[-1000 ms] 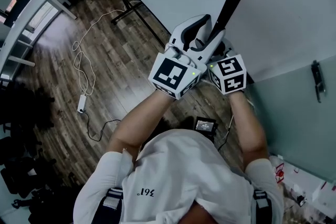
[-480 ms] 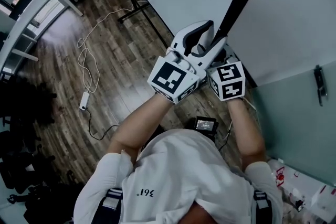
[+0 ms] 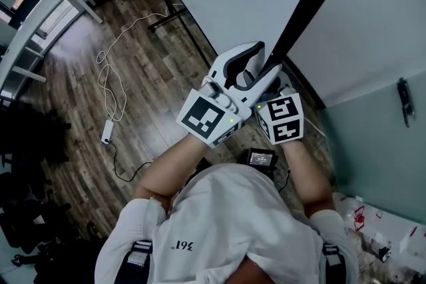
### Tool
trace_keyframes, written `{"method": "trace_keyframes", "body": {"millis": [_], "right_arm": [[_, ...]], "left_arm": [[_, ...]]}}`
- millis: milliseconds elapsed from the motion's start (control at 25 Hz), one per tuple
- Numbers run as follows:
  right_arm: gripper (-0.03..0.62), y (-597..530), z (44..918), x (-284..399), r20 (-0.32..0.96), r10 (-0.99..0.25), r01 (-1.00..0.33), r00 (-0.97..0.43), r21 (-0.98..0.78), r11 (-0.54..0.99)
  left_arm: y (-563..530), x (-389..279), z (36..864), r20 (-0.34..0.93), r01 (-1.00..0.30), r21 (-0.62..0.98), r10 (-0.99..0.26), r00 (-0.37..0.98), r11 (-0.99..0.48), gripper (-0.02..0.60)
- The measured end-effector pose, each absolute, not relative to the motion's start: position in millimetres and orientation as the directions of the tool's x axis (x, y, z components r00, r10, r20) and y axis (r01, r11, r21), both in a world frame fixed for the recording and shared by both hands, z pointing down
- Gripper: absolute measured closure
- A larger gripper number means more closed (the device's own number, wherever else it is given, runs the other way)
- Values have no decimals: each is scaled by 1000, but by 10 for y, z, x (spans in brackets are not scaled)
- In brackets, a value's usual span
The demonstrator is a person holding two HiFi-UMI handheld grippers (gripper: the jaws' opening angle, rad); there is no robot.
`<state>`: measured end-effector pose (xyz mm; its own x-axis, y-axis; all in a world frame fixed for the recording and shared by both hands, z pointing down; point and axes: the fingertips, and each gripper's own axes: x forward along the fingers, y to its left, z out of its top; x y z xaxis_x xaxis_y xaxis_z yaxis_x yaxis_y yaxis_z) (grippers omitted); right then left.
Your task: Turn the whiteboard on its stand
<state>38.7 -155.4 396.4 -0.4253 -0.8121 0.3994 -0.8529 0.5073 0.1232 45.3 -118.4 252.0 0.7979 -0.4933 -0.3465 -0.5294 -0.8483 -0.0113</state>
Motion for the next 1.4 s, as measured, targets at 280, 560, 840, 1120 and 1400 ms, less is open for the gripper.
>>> {"method": "trace_keyframes", "body": {"millis": [280, 560, 840, 1120, 1400], "right_arm": [[457, -1365, 4015, 156, 417, -803, -851, -427, 115, 512], [457, -1230, 3972, -70, 413, -803, -853, -429, 108, 511], [457, -1159, 3994, -190, 419, -803, -855, -424, 106, 507], [457, -1156, 4028, -107, 426, -800, -850, -423, 120, 514], [457, -1212, 4012, -4, 424, -796, -843, -431, 124, 523]], "left_arm": [[-1014, 227, 2551, -346, -517, -3, -484, 804, -856, 399], [-885, 26, 2551, -344, -506, 4, -476, 809, -863, 399], [-815, -107, 2554, -347, -494, 9, -466, 814, -870, 399], [-819, -45, 2551, -340, -480, 24, -459, 821, -877, 399], [-870, 70, 2548, -331, -474, 27, -455, 826, -880, 399]]}}
